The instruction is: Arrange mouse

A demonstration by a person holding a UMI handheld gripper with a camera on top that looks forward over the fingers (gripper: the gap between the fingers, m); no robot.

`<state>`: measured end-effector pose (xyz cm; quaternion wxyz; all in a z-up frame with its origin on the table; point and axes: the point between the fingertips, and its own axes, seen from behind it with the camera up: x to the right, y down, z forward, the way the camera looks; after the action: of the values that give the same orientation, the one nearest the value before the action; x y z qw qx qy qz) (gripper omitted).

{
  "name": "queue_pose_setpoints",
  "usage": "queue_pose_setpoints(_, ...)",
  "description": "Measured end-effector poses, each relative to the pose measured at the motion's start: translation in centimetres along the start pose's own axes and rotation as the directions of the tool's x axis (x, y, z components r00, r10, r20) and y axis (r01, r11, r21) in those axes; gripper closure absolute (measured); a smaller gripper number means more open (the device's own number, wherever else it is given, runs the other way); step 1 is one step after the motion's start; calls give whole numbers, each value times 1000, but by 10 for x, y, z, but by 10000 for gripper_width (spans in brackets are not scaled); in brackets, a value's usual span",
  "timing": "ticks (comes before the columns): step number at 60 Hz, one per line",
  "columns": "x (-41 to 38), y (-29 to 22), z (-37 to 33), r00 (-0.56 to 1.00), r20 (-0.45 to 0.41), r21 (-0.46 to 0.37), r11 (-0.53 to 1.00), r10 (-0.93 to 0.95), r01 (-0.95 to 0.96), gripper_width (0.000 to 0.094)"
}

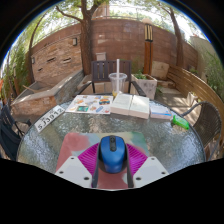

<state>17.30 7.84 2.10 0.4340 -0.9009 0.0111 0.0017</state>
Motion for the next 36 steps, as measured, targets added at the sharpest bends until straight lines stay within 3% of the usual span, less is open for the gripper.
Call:
queue_pose_setpoints(7, -7, 28, 9, 1000, 3, -72, 997, 8, -8, 425)
queue_pose_setpoints(14, -11, 17, -14, 1000, -4, -56, 998, -28, 27, 69)
queue_pose_setpoints(16, -10, 13, -25, 999, -17, -45, 998, -38, 37, 99)
queue_pose_setpoints(36, -30, -36, -193, 996, -61, 2, 998, -60, 60, 86)
